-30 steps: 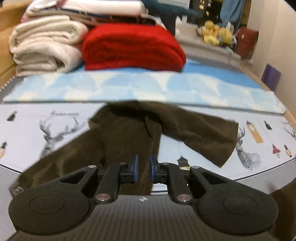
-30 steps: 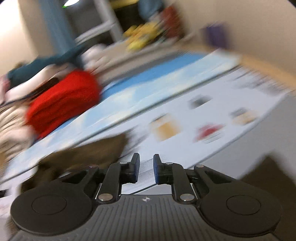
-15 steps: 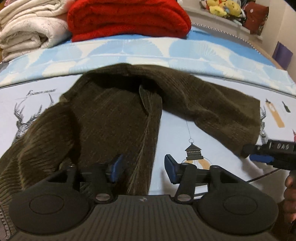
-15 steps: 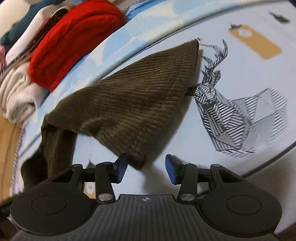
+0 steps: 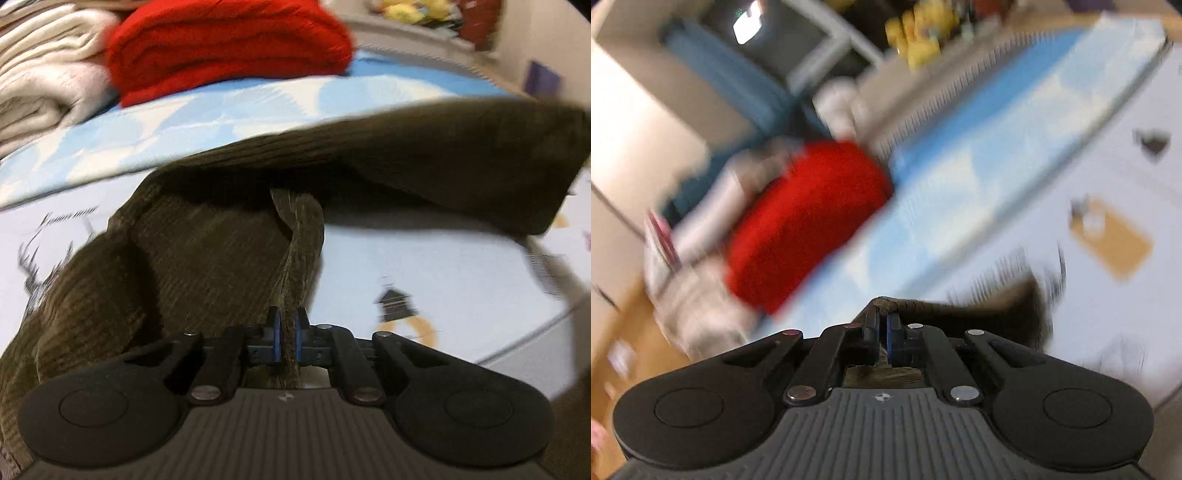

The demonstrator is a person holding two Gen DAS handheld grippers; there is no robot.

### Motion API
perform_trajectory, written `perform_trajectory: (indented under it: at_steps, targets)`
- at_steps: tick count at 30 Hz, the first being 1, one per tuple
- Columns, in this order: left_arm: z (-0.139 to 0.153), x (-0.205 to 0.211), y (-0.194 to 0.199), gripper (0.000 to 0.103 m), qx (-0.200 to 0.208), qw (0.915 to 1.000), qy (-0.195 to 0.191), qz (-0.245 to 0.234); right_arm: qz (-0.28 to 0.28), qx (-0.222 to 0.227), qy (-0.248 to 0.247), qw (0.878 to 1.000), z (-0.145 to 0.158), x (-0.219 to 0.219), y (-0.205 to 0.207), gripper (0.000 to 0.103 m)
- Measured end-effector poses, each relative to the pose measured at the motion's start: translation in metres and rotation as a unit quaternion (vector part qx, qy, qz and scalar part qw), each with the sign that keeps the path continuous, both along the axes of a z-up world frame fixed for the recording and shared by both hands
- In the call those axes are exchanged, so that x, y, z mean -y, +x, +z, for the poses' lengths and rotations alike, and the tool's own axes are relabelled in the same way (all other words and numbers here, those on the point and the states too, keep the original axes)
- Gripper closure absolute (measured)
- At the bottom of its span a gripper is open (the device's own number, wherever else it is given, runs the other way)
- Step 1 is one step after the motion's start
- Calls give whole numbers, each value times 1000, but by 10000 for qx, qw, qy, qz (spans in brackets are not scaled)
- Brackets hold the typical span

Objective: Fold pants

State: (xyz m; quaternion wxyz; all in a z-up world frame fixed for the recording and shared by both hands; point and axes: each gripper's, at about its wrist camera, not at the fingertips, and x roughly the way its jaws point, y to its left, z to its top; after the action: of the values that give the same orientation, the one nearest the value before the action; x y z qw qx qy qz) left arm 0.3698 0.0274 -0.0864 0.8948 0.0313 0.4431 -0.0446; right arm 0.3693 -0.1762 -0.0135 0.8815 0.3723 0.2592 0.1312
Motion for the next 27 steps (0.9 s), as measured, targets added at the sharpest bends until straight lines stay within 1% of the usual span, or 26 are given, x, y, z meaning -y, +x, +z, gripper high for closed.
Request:
perform_trajectory:
  at_steps: [2, 3, 4, 6, 7, 8, 9, 10, 11, 12, 13, 14, 15, 16, 17, 18, 19, 20, 22, 23, 25, 26, 27]
  targets:
    - [11, 5, -12, 96, 78, 9976, -90, -684, -387, 421, 260, 9980, 29, 27, -15, 100]
    - [15, 8, -19, 96, 89, 9940, -130, -1084, -590, 569, 329, 9961, 39, 41, -21, 100]
    - [18, 13, -30, 96, 73, 9863, -206, -1636, -818, 673, 350, 9938, 48, 54, -28, 100]
    - [22, 21, -54, 96, 54, 9665, -240, -2553, -1353, 727, 261, 9878, 59, 79, -35, 101]
    - [22, 23, -65, 96, 5, 9562, -277, -2914, -1625, 717, 119, 9840, 61, 92, -36, 101]
    - [20, 24, -72, 96, -105, 9492, -378, -3121, -1872, 683, -106, 9799, 61, 102, -35, 100]
    - [16, 25, -76, 95, -310, 9434, -508, -3264, -2135, 555, -437, 9744, 57, 112, -29, 100]
    - [13, 26, -80, 87, -514, 9390, -592, -3348, -2348, 320, -788, 9683, 48, 122, -20, 95]
    - [10, 28, -83, 78, -703, 9334, -682, -3452, -2471, 3, -1025, 9636, 35, 133, -11, 95]
    - [11, 27, -86, 62, -809, 9266, -830, -3578, -2542, -398, -1015, 9610, 15, 147, -7, 94]
    - [15, 25, -90, 57, -712, 9244, -908, -3636, -2627, -754, -834, 9583, -2, 159, -8, 94]
    - [21, 21, -91, 57, -555, 9251, -971, -3628, -2682, -1063, -585, 9557, -19, 172, -12, 94]
    - [27, 14, -87, 56, -454, 9289, -1089, -3509, -2684, -1235, -480, 9542, -29, 181, -15, 94]
    - [32, 4, -81, 55, -394, 9362, -1256, -3260, -2694, -1405, -445, 9517, -36, 189, -21, 91]
    - [36, -7, -73, 55, -319, 9447, -1360, -2968, -2709, -1512, -445, 9496, -40, 197, -27, 86]
    - [38, -19, -67, 55, -219, 9541, -1393, -2643, -2712, -1581, -479, 9482, -44, 202, -32, 82]
    - [39, -30, -62, 55, -133, 9640, -1377, -2272, -2703, -1646, -569, 9469, -46, 207, -39, 74]
    - [39, -40, -55, 55, -108, 9714, -1323, -1969, -2649, -1724, -709, 9461, -46, 211, -47, 66]
    - [36, -55, -47, 55, -91, 9861, -977, -1342, -2307, -2092, -1221, 9424, -51, 212, -51, 55]
    - [33, -63, -45, 55, -102, 9903, -836, -1104, -2116, -2201, -1423, 9416, -56, 210, -51, 54]
    - [31, -74, -38, 55, -163, 9955, -582, -725, -1644, -2265, -1730, 9443, -70, 207, -51, 55]
    - [30, -78, -37, 55, -189, 9971, -474, -560, -1461, -2258, -1835, 9455, -74, 206, -51, 55]
    - [30, -83, -36, 55, -196, 9978, -446, -440, -1306, -2220, -1920, 9470, -79, 203, -47, 55]
